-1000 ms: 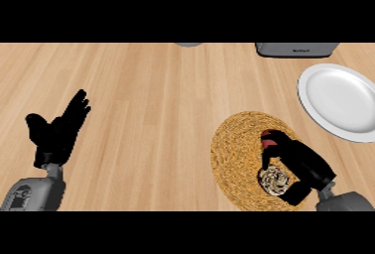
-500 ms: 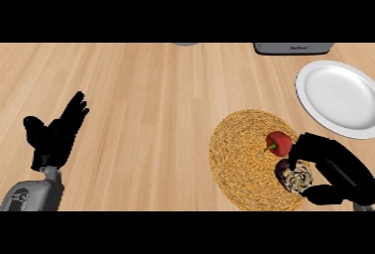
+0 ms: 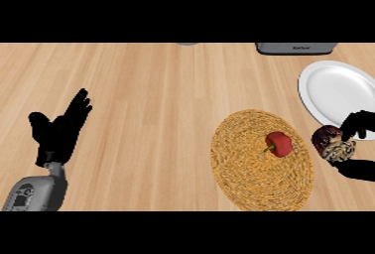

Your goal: Pick the cupcake from the placemat and place it in the plate

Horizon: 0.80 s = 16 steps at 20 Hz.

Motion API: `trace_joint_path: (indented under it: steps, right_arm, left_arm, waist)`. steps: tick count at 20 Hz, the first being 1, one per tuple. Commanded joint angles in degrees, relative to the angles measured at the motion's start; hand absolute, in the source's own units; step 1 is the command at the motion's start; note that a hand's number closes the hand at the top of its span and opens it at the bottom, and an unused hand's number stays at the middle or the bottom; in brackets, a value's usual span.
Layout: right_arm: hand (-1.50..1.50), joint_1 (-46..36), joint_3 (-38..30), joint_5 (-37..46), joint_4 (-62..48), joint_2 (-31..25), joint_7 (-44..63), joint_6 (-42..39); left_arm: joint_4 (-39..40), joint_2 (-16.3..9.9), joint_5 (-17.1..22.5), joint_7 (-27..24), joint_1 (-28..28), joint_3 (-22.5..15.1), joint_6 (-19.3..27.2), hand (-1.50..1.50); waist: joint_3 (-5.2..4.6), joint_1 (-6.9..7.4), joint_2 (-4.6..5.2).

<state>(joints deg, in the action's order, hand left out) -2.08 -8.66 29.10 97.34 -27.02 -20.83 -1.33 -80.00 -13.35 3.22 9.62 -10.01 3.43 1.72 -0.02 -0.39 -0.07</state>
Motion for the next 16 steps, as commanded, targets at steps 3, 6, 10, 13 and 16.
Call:
trace_joint_path:
  steps: [3, 6, 10, 13, 16]
  right_arm:
    - [1.50, -7.1, -7.3, -6.3, -14.3, -1.2, -1.3, -2.7]
    - [1.50, -16.2, -10.6, -6.2, -25.9, -6.3, -1.5, -4.1]
    - [1.50, -23.0, -12.0, -3.4, -41.5, -9.7, -7.4, -1.7]
    - [1.50, -26.8, -11.4, -0.1, -53.4, -10.4, -14.3, 2.5]
    - [1.50, -29.8, -10.4, 4.0, -61.9, -13.1, -17.9, 5.6]
  left_arm:
    - [-0.4, 1.2, 0.0, -1.0, 0.9, 0.0, -0.3, 0.00]
    - [2.1, -0.9, 0.4, 0.2, -3.2, 1.3, -2.0, 0.00]
    - [0.7, 1.7, -1.0, -1.5, 0.2, -0.6, -0.9, 0.00]
    - [-2.7, 2.6, -1.4, 0.3, 1.6, -1.8, -0.5, 0.00]
    - [0.6, 0.7, -0.3, -2.0, -0.7, 0.4, -2.3, 0.00]
  waist:
    - [0.04, 0.75, 0.15]
    - [0.05, 1.09, 0.36]
    - [0.08, 1.67, 0.40]
    - [0.13, 2.26, 0.48]
    - [0.15, 2.53, 0.78]
